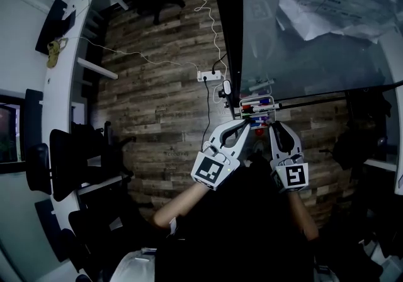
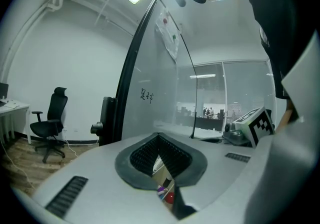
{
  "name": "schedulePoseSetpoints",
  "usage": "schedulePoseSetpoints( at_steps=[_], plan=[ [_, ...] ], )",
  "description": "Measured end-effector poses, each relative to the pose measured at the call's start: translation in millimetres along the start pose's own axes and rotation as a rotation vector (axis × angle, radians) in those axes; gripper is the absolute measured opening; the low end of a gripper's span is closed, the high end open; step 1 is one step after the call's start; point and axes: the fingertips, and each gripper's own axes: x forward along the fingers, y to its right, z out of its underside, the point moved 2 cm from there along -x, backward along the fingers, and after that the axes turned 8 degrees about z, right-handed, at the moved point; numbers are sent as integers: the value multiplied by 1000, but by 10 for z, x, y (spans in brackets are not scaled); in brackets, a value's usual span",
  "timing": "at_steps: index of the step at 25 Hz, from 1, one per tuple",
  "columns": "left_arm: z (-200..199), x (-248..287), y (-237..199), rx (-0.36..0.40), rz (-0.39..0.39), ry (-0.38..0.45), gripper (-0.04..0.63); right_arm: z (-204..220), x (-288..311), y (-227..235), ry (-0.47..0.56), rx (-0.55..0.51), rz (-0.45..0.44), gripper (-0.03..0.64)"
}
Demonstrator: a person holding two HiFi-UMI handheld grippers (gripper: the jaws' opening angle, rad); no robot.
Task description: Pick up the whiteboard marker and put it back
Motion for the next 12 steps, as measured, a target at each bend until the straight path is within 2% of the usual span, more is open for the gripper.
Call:
schedulePoseSetpoints(
  at_steps=[5,12],
  plan=[
    [-9,38,23,1,-9,0,6,-42,29,17,50,55,-12,78],
    [-2,69,1,1,-28,-6,6,13,105,50,37,61,-31,78]
  ],
)
